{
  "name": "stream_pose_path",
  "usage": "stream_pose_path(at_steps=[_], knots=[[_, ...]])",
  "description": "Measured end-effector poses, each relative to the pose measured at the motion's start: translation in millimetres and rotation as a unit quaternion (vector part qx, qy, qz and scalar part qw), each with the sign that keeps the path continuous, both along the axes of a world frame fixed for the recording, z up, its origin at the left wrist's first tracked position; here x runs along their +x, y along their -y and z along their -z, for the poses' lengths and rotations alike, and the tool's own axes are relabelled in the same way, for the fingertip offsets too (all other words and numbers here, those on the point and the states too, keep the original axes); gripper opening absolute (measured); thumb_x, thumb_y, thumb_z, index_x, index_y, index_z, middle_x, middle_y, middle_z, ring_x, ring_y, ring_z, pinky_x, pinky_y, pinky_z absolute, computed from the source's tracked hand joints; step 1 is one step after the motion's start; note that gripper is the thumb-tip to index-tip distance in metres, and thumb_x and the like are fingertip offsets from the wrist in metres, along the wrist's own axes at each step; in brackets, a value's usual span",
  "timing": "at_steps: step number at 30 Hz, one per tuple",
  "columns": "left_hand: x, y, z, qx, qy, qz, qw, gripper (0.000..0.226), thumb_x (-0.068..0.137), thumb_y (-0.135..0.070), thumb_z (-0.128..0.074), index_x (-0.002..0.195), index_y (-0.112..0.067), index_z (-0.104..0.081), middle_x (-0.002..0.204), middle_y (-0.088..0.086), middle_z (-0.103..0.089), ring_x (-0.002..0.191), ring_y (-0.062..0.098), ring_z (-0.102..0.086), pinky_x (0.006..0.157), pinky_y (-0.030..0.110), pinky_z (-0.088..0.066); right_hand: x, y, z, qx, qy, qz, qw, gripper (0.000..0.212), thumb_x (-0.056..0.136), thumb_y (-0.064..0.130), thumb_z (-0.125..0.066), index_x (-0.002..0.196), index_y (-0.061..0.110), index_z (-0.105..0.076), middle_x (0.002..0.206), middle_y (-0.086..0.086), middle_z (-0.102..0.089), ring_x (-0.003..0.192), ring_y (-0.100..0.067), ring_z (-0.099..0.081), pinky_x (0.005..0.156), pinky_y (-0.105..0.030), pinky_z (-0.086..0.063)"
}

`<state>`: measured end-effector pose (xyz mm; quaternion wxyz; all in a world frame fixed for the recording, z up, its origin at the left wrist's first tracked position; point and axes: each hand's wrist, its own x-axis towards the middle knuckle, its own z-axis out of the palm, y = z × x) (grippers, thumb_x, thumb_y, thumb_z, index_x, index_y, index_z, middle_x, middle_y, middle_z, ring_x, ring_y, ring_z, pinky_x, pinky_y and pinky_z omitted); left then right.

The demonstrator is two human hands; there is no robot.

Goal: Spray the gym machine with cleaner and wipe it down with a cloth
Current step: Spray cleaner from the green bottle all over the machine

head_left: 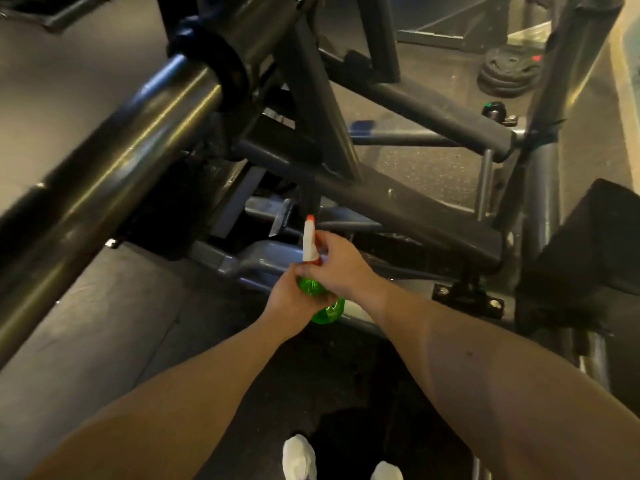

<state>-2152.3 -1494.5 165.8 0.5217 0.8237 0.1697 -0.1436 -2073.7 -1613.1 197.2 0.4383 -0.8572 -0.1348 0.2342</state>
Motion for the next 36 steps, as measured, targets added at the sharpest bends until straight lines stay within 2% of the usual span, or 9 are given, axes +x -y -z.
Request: stream_pose_path(at_steps=[4,9,11,15,18,24,27,32,36], knots=[[2,-26,-3,-0.003,0.021,-0.068,0.997,0.065,0.078,-0.025,-0.089,0.124,-0.044,-0.046,0.125,-0.014,-0.06,0.113,0.002,-0.058,0.102,0.031,-0.047,13,-30,-9,-0.013,0.043,-0.042,0.998,0.067,0.076,0.038,-0.089,0.134,0.022,-0.058,0.122,0.005,-0.066,0.114,-0.015,-0.061,0.099,-0.033,-0.05],[-9,-35,22,0.005,0.002,-0.059,0.998,0.074,0.073,-0.025,-0.093,0.134,-0.031,-0.051,0.122,-0.015,-0.061,0.109,-0.002,-0.058,0.09,0.018,-0.047,1,-38,18,-0.009,0.007,-0.035,0.999,0.06,0.078,0.038,-0.087,0.129,0.022,-0.06,0.118,0.005,-0.067,0.114,-0.017,-0.063,0.098,-0.035,-0.051],[-19,-31,43,0.017,-0.041,-0.027,0.999,0.077,0.07,-0.028,-0.095,0.134,-0.031,-0.053,0.119,-0.014,-0.063,0.109,0.001,-0.06,0.085,0.018,-0.05,-17,-25,39,0.018,-0.042,-0.002,0.999,0.068,0.081,0.033,-0.087,0.139,0.02,-0.054,0.133,0.001,-0.063,0.125,-0.018,-0.058,0.104,-0.034,-0.047],[-42,-6,84,0.007,-0.105,0.061,0.993,0.076,0.067,-0.03,-0.096,0.132,-0.034,-0.056,0.121,-0.013,-0.067,0.116,0.006,-0.064,0.101,0.035,-0.055,-61,14,86,0.011,-0.108,0.093,0.99,0.078,0.082,0.034,-0.085,0.149,0.024,-0.047,0.143,0.004,-0.057,0.133,-0.017,-0.053,0.108,-0.036,-0.044],[-52,28,103,0.003,-0.127,0.119,0.985,0.073,0.068,-0.028,-0.095,0.13,-0.032,-0.057,0.116,-0.012,-0.068,0.111,0.005,-0.065,0.096,0.028,-0.054,-87,48,111,-0.011,-0.133,0.161,0.978,0.08,0.082,0.034,-0.086,0.15,0.025,-0.045,0.144,0.004,-0.056,0.135,-0.018,-0.053,0.111,-0.041,-0.046],[-58,88,123,-0.03,-0.163,0.205,0.965,0.073,0.068,-0.034,-0.093,0.131,-0.037,-0.056,0.121,-0.016,-0.064,0.118,0.007,-0.061,0.107,0.042,-0.051,-113,118,123,-0.046,-0.137,0.24,0.96,0.049,0.084,0.029,-0.084,0.125,0.018,-0.061,0.114,0.008,-0.064,0.109,-0.012,-0.061,0.094,-0.029,-0.047],[-62,104,130,-0.03,-0.173,0.219,0.96,0.075,0.068,-0.034,-0.093,0.132,-0.038,-0.054,0.124,-0.015,-0.062,0.123,0.01,-0.058,0.109,0.046,-0.05,-121,133,129,-0.072,-0.139,0.235,0.959,0.037,0.083,0.032,-0.085,0.111,0.02,-0.063,0.105,0.006,-0.066,0.102,-0.013,-0.063,0.097,-0.036,-0.052],[-75,94,140,-0.031,-0.187,0.184,0.964,0.073,0.07,-0.031,-0.093,0.13,-0.04,-0.052,0.127,-0.016,-0.06,0.127,0.011,-0.055,0.107,0.041,-0.05,-121,122,132,-0.052,-0.164,0.192,0.966,0.058,0.082,0.032,-0.086,0.132,0.021,-0.059,0.124,0.004,-0.065,0.109,-0.008,-0.055,0.098,-0.029,-0.043],[-80,67,146,-0.022,-0.179,0.133,0.975,0.079,0.069,-0.029,-0.095,0.136,-0.032,-0.052,0.125,-0.015,-0.061,0.12,0.009,-0.058,0.101,0.035,-0.052,-114,89,142,-0.057,-0.165,0.153,0.973,0.053,0.081,0.034,-0.085,0.128,0.025,-0.06,0.124,0.004,-0.066,0.117,-0.014,-0.059,0.103,-0.036,-0.047]])
